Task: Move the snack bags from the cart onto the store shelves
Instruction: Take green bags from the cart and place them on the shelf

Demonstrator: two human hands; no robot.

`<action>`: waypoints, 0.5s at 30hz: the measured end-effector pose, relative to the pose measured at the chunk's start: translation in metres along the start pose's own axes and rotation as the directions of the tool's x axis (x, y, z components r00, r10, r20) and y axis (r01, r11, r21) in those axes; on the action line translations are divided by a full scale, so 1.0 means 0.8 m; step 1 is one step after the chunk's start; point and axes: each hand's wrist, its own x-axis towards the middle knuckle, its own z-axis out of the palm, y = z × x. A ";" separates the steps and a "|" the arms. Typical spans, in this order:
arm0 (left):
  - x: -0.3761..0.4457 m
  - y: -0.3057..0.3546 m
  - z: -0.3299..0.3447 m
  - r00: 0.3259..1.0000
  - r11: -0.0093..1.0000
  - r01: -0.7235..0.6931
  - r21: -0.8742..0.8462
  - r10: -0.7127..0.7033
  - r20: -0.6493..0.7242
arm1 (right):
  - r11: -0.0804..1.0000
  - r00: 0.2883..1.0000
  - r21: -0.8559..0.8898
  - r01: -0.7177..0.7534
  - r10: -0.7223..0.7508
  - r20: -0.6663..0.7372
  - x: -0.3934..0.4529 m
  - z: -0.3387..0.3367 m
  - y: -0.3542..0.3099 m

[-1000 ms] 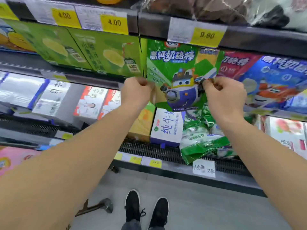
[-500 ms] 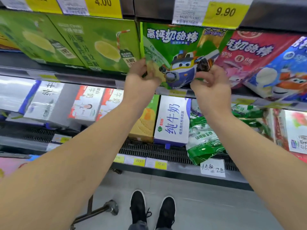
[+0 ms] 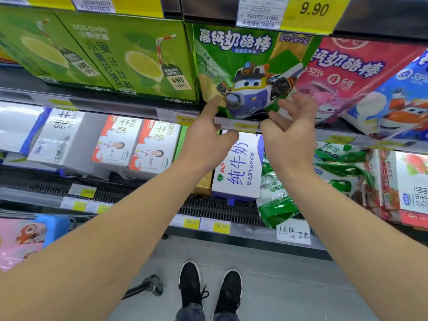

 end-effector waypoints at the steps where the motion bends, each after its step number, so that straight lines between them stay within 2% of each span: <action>1: 0.001 0.003 0.001 1.000 1.000 -0.003 0.003 0.003 0.008 | 0.999 1.000 -0.035 0.003 -0.002 0.028 -0.002 0.000 0.003; 6: 0.001 0.005 0.003 1.000 0.999 0.010 0.040 -0.011 0.027 | 0.980 0.976 -0.198 0.033 0.011 0.217 0.006 0.004 0.002; 15: -0.015 -0.006 -0.004 0.998 0.997 0.063 0.039 -0.061 -0.027 | 0.952 0.961 -0.302 0.051 0.036 0.275 -0.001 -0.012 0.007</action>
